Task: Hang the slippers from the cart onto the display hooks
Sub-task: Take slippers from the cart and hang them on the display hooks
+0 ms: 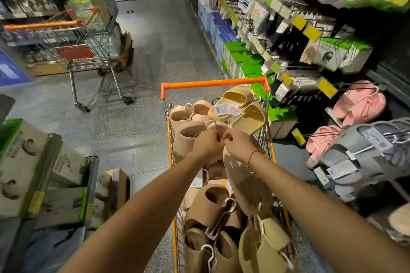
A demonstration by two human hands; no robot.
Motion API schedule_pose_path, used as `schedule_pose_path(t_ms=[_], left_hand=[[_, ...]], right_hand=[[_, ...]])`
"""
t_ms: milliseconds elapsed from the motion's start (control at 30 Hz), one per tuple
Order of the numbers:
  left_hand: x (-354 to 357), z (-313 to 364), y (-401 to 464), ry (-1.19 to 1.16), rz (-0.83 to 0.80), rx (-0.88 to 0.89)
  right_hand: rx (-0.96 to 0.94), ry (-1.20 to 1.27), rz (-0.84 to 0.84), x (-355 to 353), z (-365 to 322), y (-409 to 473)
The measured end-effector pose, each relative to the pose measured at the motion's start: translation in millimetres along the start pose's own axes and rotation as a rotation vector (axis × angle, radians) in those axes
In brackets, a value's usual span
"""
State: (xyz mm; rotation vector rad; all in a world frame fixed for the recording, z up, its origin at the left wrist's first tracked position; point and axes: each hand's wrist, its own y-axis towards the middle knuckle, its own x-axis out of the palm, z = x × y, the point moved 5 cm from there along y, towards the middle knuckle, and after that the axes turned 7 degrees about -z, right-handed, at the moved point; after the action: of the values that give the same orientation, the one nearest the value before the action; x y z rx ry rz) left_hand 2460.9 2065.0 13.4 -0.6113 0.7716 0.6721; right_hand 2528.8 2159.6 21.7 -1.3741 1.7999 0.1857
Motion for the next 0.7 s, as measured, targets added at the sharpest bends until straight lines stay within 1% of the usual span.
schedule_pose_path(t_ms=[200, 367, 500, 600, 700], left_hand=[[-3.8, -3.8, 23.6, 0.077, 0.110, 0.011], [-4.0, -7.5, 47.1, 0.158, 0.138, 0.008], [-4.6, -7.7, 62.7, 0.198, 0.223, 0.025], [-2.1, -9.4, 74.4, 0.271, 0.223, 0.002], [-0.8, -13.7, 83.7, 0.314, 0.182, 0.009]], right_hand=[[0.002, -0.010, 0.052, -6.4, 1.2, 25.1], [-0.032, -0.049, 0.085, -10.0, -0.5, 48.9], [-0.011, -0.059, 0.094, -7.8, 2.7, 67.5], [-0.001, -0.087, 0.084, -6.5, 6.5, 76.6], [0.005, -0.100, 0.068, -3.9, 10.7, 83.3]])
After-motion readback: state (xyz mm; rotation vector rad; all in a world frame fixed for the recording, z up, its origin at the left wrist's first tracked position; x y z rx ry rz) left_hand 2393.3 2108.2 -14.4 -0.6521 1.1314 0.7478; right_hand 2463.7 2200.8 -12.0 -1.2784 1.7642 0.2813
